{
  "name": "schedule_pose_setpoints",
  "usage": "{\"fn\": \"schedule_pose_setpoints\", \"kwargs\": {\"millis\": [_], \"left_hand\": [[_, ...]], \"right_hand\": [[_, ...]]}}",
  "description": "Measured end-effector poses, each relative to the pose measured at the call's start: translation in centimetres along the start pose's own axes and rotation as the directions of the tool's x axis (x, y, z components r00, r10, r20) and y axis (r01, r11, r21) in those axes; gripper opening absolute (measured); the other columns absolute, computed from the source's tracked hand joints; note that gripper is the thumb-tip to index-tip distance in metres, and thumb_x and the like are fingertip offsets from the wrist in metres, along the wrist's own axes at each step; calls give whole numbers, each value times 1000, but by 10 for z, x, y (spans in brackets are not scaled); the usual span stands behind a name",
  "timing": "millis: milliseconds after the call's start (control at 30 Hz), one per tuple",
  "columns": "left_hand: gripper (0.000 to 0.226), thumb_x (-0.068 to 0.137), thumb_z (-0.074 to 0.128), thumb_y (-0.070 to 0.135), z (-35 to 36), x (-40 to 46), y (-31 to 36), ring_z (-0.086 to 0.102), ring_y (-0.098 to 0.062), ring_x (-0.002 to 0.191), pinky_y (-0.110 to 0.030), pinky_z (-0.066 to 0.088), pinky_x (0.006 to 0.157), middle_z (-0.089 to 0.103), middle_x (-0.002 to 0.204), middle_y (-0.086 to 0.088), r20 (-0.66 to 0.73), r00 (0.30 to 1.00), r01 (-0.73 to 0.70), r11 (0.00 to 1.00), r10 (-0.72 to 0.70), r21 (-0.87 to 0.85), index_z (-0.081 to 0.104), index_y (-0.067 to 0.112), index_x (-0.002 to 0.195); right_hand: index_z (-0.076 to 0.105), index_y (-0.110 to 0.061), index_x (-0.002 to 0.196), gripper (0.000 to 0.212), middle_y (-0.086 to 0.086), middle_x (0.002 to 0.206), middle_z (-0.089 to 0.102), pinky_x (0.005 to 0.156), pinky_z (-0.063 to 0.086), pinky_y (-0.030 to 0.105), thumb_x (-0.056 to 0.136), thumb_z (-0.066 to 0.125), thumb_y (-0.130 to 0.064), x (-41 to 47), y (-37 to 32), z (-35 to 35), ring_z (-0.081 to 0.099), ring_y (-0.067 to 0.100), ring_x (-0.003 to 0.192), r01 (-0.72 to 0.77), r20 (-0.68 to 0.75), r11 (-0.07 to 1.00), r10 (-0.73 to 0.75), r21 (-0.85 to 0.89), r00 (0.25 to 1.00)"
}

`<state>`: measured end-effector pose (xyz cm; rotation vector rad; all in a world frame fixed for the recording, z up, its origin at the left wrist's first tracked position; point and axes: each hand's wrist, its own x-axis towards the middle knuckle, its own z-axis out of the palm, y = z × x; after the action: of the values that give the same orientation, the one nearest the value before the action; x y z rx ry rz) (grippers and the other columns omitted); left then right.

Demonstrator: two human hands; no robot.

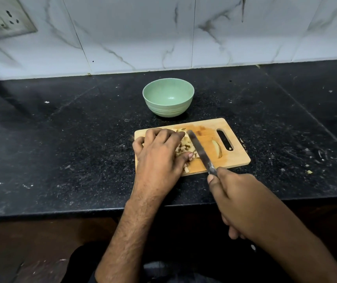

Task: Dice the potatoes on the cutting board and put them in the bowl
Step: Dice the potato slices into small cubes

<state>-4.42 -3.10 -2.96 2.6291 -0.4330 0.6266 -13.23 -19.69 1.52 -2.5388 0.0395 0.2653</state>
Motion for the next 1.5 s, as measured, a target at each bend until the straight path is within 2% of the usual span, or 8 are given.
{"fn": "schedule_pose_setpoints", "kwargs": {"millis": [133,333,567,733,867,1000,1233,1500], "left_hand": [[31,88,69,47,5,1,4,43,-12,114,-35,20,94,59,112,15,-22,999,25,998,-26,-53,68,30,114],[11,85,74,42,13,6,6,42,-9,101,-29,15,87,57,94,16,-71,995,61,991,-70,-122,70,31,86],[16,98,58,33,9,5,0,47,-15,104,-39,25,91,62,98,14,-99,989,98,992,-106,-84,73,29,102],[21,100,53,34,1,1,-6,46,-13,107,-32,20,91,63,102,15,-127,984,115,990,-124,-79,70,29,112],[25,96,60,44,0,0,-5,45,-10,109,-29,18,90,60,106,15,-163,977,122,986,-140,-118,66,27,114],[30,94,60,53,4,0,3,44,-8,107,-31,21,91,58,106,17,-164,973,136,979,-160,-149,63,29,111],[11,96,60,36,12,3,5,45,-12,103,-37,27,90,57,98,12,-194,961,182,978,-199,-99,65,26,98],[26,97,54,52,9,1,10,44,-10,108,-34,23,91,57,105,14,-183,976,93,984,-120,-150,65,29,104]], "right_hand": [[49,-25,100,31,2,66,64,38,43,19,105,26,-44,-3,11,-4,63,14,38,-60,-61,997,57,-49,997],[48,-22,94,34,2,75,65,45,50,22,105,26,-46,-1,17,3,64,13,41,-79,18,994,81,-77,997],[49,-23,96,31,9,66,69,48,47,22,107,27,-43,13,-1,11,66,18,44,-10,91,998,4,57,996],[49,-25,97,31,2,66,66,49,51,23,106,26,-44,14,-9,8,64,15,42,53,20,996,-52,-76,998],[45,-30,97,25,-3,71,59,69,56,35,105,27,-46,13,-9,4,55,11,55,89,-83,970,-110,-228,990],[47,-29,100,27,-7,76,53,66,44,33,105,27,-47,14,-6,5,53,13,67,75,-79,953,-102,-294,992],[46,-31,92,31,-4,73,58,73,56,35,104,25,-50,9,-5,2,51,8,55,83,-41,974,-94,-209,995],[51,-31,96,33,-2,65,61,65,56,32,105,25,-49,16,-1,-5,58,5,53,54,-50,985,-63,-165,997]]}}
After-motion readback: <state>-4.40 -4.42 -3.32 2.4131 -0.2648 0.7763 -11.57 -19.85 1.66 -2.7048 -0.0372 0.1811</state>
